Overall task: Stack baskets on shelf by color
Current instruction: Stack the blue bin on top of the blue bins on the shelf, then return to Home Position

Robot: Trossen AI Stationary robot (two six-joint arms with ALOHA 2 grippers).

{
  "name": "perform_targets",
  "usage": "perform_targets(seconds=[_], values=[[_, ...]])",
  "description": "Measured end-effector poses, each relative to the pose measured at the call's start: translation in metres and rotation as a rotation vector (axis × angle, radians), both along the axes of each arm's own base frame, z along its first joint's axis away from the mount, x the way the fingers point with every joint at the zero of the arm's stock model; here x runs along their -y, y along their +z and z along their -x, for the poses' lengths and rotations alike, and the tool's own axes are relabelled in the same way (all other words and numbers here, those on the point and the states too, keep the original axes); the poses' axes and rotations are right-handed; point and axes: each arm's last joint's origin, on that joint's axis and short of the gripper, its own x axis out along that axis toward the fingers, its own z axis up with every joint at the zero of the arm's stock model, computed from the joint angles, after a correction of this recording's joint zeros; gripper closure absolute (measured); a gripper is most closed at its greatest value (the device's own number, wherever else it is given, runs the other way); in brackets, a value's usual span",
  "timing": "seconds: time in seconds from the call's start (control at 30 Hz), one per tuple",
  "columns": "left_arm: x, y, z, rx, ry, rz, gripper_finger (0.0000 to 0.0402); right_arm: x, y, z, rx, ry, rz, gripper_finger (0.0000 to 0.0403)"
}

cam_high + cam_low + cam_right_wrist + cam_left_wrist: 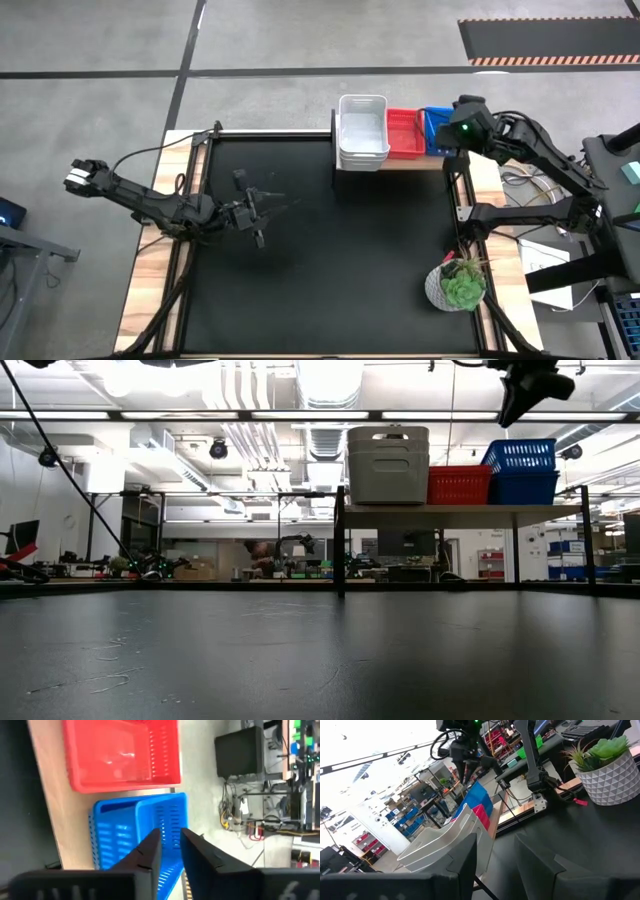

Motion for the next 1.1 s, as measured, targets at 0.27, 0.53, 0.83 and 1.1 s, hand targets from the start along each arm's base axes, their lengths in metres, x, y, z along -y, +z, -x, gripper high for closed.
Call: perform_targets(seconds=[0.27,0.53,0.83,1.1], values=[[0.000,0.000,0.000,0.000,0.000,0.000,0.0285,0.000,-0.018,-0.002,-0.027,-0.029,-0.071,0.0392],[0.000,0.000,0.000,0.000,0.000,0.000,0.0285,0.000,-0.018,-0.001,-0.018,-0.059,-0.068,0.0392],[0.000,0.000,0.000,0.000,0.000,0.000,0.0285,0.002,-0.028,-0.006,-0.015,-0.083,-0.116,0.0392],[0.000,0.000,0.000,0.007,-0.002,0.022,0.0285,0.001,-0.017,-0.004,0.044,-0.093,-0.111,0.0392]])
